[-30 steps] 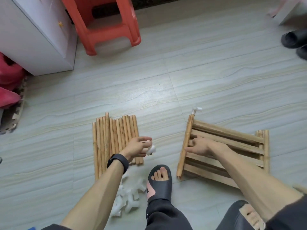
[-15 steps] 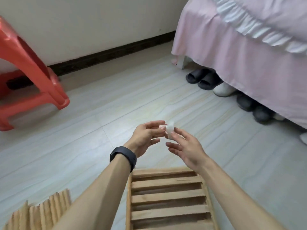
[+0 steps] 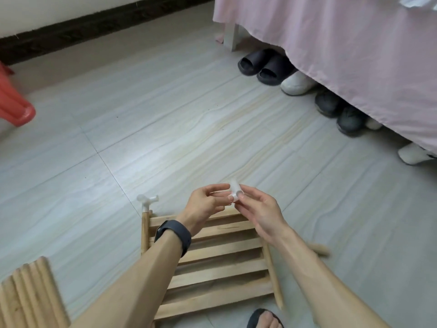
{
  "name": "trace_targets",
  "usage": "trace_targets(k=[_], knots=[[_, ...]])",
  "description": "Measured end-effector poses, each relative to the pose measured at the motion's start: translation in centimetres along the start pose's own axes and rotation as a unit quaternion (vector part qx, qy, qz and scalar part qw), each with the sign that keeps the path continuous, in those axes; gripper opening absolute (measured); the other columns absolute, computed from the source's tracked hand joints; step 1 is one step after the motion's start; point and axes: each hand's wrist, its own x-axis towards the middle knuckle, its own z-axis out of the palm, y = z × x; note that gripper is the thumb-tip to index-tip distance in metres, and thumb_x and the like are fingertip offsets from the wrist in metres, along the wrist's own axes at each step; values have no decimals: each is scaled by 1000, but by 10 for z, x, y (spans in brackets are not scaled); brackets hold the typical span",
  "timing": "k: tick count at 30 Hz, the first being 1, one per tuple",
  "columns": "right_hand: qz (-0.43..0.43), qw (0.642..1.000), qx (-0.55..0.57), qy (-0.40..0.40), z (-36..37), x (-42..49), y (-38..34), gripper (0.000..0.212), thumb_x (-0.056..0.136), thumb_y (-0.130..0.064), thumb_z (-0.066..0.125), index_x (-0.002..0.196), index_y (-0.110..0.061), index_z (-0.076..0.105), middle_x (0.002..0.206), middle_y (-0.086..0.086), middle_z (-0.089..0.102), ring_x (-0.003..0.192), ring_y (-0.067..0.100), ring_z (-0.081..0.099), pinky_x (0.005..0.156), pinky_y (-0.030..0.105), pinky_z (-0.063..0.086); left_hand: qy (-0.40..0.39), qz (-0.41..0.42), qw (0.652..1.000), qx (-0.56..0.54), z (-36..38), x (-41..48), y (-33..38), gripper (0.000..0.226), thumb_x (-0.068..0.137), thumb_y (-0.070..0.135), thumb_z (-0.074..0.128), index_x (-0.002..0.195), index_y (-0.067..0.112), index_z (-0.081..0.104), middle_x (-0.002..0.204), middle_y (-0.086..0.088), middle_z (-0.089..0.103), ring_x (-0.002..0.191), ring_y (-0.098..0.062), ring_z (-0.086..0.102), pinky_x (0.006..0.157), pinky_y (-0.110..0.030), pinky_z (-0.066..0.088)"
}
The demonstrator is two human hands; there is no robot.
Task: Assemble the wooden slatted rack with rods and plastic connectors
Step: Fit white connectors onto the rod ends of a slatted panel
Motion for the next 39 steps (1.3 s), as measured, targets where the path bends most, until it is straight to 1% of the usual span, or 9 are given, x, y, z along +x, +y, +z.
trace_targets(k=[8, 11, 18, 23, 27, 30, 33, 36, 39], knots=[[-44, 995, -91, 26, -8, 6, -9, 21, 90, -1, 72, 111, -5, 73, 107, 13, 77, 105, 25, 73, 95, 36, 58, -24, -35, 999, 16, 4, 7, -1, 23, 94, 29, 71, 115, 19, 71, 114, -2, 74, 103, -19, 72, 87, -31, 56], [-40, 998, -24, 41, -6, 9, -9, 14, 92, -1, 69, 104, -7, 72, 97, 11, 78, 91, 20, 75, 82, 28, 60, -47, -83, 995, -9, 9, 8, -2, 24, 100, 34, 62, 116, 17, 69, 112, -8, 74, 96, -21, 73, 88, -35, 60], [-47, 977, -181, 102, -10, 19, -2, 10, 92, -1, 70, 95, -8, 76, 74, 7, 73, 59, 12, 62, 56, 21, 54, -17, -27, 998, -53, 10, 16, -8, 21, 94, 19, 72, 114, 12, 70, 99, -8, 77, 90, -20, 73, 81, -27, 59], [-99, 966, -210, 117, -17, 26, -1, 11, 96, -10, 68, 100, -13, 77, 83, 9, 77, 70, 19, 72, 68, 29, 59, 23, 15, 1000, 2, 5, 23, -10, 21, 91, 21, 75, 111, 15, 74, 100, -6, 76, 94, -16, 73, 84, -24, 58], [40, 998, -54, -12, -22, 35, -14, 33, 87, -9, 60, 117, -6, 73, 108, 13, 75, 95, 28, 72, 73, 32, 51, 23, 34, 997, 68, 8, 28, -12, 18, 91, 20, 76, 109, 17, 75, 98, -5, 77, 86, -13, 68, 83, -28, 55], [32, 988, -128, -74, -26, 43, -17, 36, 82, -13, 73, 118, -12, 74, 100, 4, 73, 90, 20, 66, 74, 31, 49, 32, 38, 995, 89, 12, 33, -10, 17, 89, 26, 77, 104, 18, 75, 92, -2, 76, 80, -11, 68, 83, -32, 57], [4, 979, -192, -67, -29, 51, -19, 29, 87, -13, 79, 116, -12, 74, 96, 4, 75, 89, 17, 68, 84, 31, 56, 61, 42, 988, 132, 12, 41, -11, 16, 89, 33, 77, 101, 23, 73, 93, 2, 75, 82, -8, 70, 77, -27, 56], [-30, 951, -304, -50, -33, 61, -24, 27, 86, -14, 80, 113, -17, 76, 99, 1, 78, 89, 11, 72, 78, 20, 56, 87, 41, 983, 156, 11, 45, -16, 23, 90, 35, 74, 111, 25, 69, 102, 5, 73, 95, -10, 68, 72, -20, 50], [-60, 951, -303, 23, -43, 79, -26, 24, 89, -13, 78, 111, -21, 75, 102, -1, 77, 92, 10, 72, 75, 20, 56, 88, 64, 929, 353, 4, 46, -30, 44, 91, 34, 67, 133, 25, 56, 129, 1, 62, 121, -17, 55, 90, -26, 48]])
